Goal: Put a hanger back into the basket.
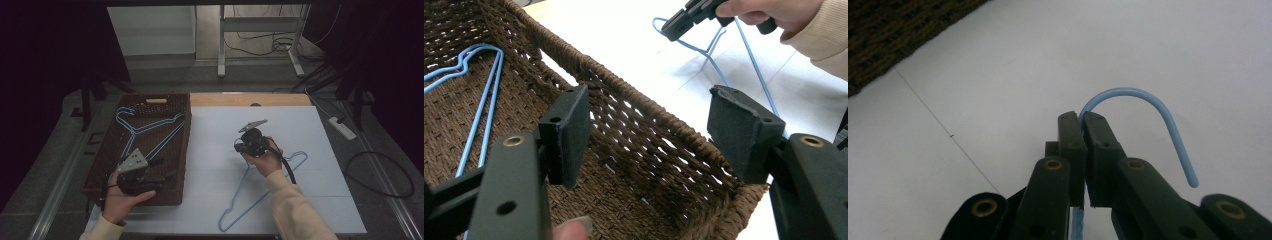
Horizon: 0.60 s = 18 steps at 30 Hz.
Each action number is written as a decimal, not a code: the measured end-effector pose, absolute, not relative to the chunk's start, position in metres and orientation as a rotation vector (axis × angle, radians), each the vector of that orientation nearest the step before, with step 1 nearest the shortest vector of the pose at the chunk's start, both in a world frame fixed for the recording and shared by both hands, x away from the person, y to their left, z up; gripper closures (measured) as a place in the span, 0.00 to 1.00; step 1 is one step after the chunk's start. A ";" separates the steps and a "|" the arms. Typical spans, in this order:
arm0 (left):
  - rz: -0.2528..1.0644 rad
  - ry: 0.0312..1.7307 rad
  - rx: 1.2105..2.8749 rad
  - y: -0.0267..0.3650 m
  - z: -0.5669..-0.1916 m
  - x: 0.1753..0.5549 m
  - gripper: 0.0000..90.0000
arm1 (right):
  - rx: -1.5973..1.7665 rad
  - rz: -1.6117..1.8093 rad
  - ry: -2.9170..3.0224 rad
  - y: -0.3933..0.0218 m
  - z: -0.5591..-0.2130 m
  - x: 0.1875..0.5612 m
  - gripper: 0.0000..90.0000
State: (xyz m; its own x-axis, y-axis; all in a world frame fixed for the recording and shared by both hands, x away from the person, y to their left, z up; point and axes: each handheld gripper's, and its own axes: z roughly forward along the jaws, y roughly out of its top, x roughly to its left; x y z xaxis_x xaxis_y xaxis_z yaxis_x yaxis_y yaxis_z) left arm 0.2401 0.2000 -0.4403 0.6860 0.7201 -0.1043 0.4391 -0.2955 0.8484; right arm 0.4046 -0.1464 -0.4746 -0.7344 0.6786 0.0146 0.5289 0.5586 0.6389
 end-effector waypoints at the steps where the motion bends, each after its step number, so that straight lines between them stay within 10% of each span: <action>1: 0.369 0.900 1.940 0.200 -0.440 0.240 0.38 | 1.003 0.943 2.557 -0.147 -0.473 0.403 0.97; 18: 0.310 0.865 1.939 0.177 -0.437 0.239 0.38 | 0.989 1.027 2.504 -0.155 -0.463 0.394 0.97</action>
